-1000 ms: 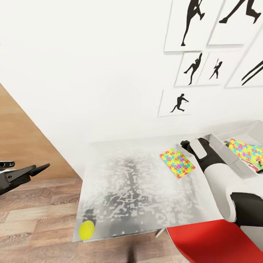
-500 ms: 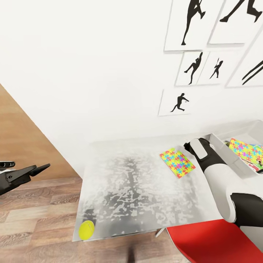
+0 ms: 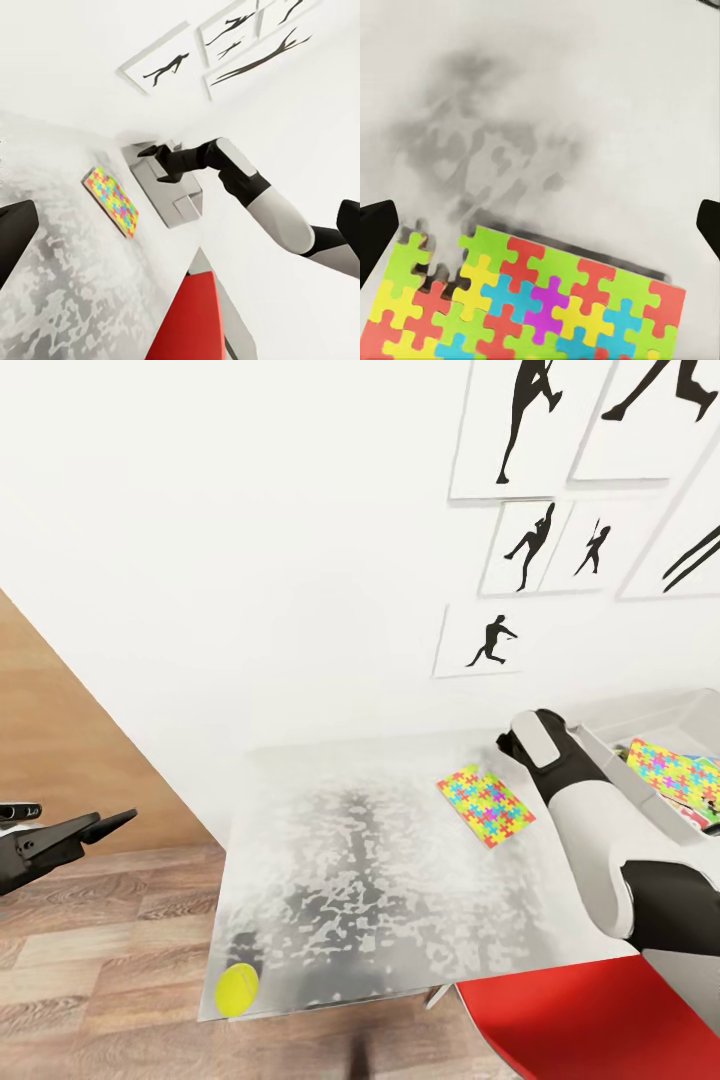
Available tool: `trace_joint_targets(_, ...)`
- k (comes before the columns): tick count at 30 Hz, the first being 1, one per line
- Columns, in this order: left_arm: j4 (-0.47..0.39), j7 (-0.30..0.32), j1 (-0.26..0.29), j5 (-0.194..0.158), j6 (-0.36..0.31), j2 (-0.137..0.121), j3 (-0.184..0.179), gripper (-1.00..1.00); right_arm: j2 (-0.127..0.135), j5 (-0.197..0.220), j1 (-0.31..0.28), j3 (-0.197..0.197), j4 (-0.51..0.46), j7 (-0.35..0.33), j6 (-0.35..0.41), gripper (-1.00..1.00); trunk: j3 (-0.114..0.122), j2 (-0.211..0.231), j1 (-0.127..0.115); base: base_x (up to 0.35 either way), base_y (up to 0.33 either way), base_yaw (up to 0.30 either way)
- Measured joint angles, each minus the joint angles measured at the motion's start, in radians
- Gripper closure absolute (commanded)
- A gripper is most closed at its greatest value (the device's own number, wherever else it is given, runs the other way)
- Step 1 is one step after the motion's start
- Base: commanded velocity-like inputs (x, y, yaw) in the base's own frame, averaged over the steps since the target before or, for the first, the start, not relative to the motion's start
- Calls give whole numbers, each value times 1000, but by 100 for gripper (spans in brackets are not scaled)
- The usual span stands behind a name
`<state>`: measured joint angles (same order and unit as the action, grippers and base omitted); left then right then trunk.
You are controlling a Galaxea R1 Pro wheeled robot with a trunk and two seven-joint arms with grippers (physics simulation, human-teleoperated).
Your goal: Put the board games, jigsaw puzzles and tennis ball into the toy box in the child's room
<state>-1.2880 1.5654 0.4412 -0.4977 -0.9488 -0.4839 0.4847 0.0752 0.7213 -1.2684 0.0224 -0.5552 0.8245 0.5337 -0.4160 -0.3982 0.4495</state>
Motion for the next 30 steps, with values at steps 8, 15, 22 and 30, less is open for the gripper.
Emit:
trace_joint_targets(8, 1, 0, 0, 0, 1, 0, 0, -100, -3, -1, -2, -3, -8, 6, 4, -100, 0, 0, 0, 0, 0, 0)
trace_joint_targets(15, 1, 0, 0, 0, 1, 0, 0, -100, -3, -1, -5, -1, -9, 5, 4, -100, -6, 0, 0, 0, 0, 32)
trace_joint_targets(22, 1, 0, 0, 0, 1, -1, 0, -100, -2, 0, -5, -2, -9, -3, 6, -100, -17, 0, 0, 0, 0, 84)
trace_joint_targets(30, 1, 0, 0, 0, 1, -1, 0, -100, -2, -1, -4, -2, -9, -39, 4, -100, -30, 0, 0, 0, 0, 35)
